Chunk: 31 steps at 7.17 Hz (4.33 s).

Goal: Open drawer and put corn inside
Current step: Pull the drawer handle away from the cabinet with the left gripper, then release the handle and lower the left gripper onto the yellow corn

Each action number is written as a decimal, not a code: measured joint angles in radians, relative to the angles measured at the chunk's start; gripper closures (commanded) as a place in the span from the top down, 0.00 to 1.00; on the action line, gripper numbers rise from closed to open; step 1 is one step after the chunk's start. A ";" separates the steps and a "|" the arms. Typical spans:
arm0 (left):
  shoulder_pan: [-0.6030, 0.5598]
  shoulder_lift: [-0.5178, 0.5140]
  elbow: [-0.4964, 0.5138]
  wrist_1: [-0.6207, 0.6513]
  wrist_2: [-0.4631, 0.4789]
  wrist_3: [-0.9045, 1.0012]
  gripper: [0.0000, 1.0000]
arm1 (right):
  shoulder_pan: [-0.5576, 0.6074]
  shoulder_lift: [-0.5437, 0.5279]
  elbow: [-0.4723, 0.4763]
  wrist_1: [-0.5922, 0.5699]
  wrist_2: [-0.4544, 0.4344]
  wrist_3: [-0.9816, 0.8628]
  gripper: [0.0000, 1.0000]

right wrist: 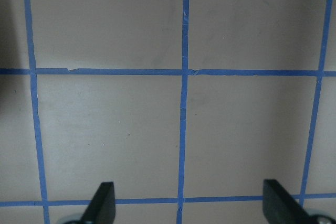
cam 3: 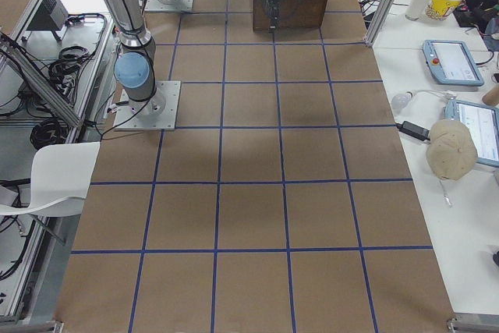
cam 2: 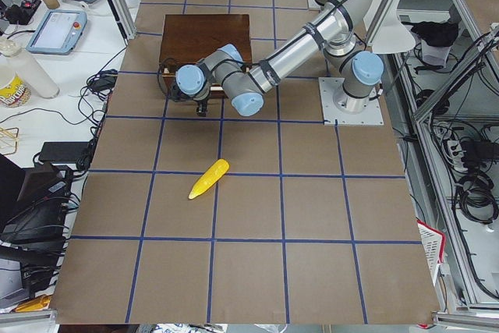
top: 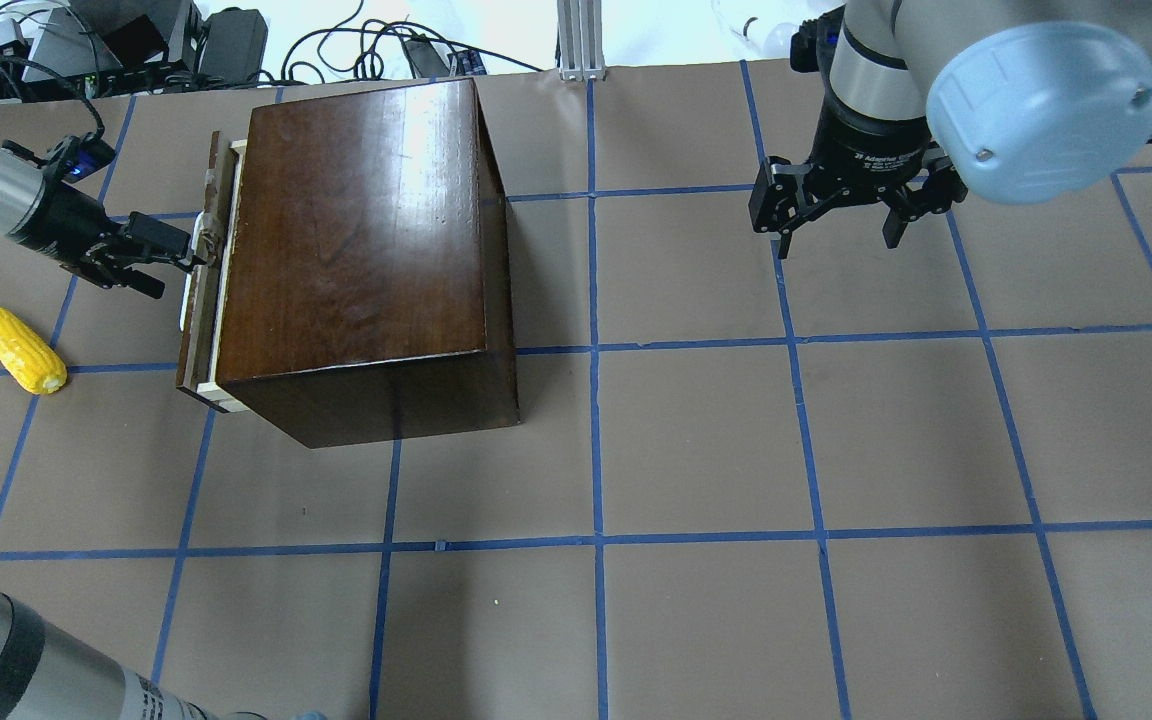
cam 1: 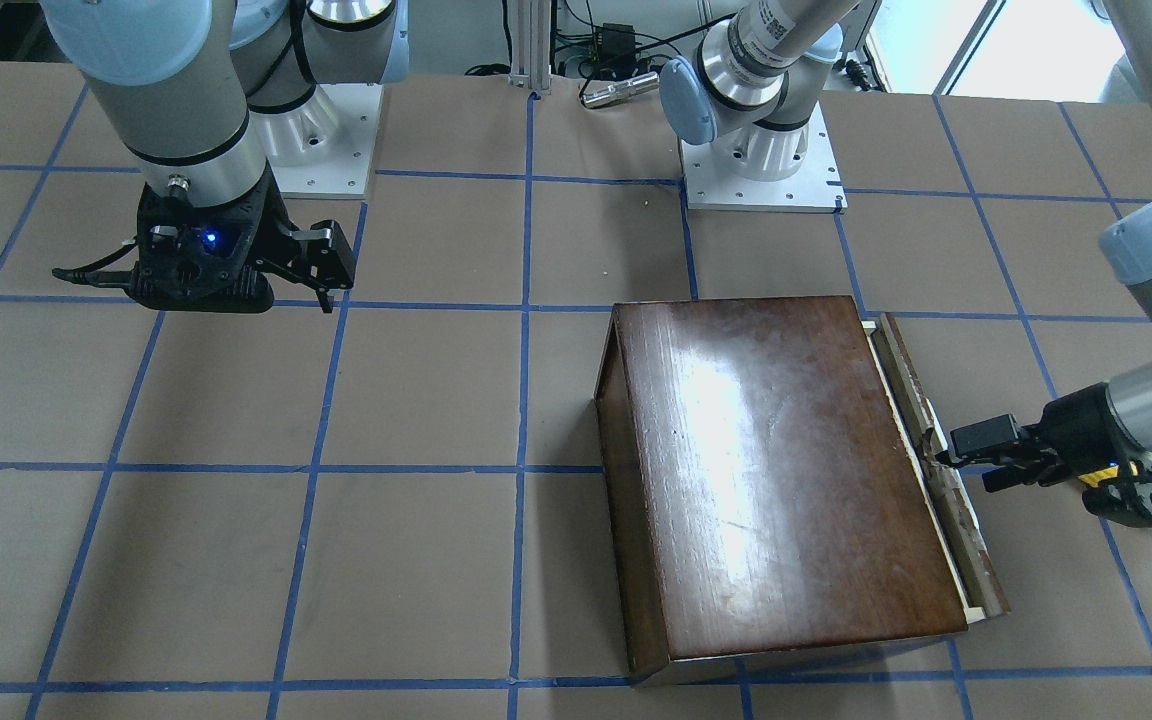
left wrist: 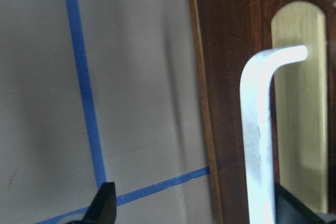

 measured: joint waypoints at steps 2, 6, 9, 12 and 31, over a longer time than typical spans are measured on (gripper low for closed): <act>0.011 0.003 0.002 -0.001 0.003 0.007 1.00 | 0.000 -0.001 0.000 0.000 0.000 0.000 1.00; 0.015 0.001 0.040 -0.008 0.073 0.044 1.00 | 0.000 0.000 0.000 0.001 0.000 0.000 1.00; 0.040 -0.001 0.051 -0.005 0.113 0.085 1.00 | 0.000 -0.001 0.000 0.000 0.000 0.000 1.00; 0.055 0.001 0.053 0.003 0.149 0.127 1.00 | 0.000 0.000 0.000 0.000 0.000 0.000 1.00; 0.200 -0.163 0.095 0.187 0.336 -0.405 0.84 | 0.000 0.000 0.000 0.000 0.000 0.000 1.00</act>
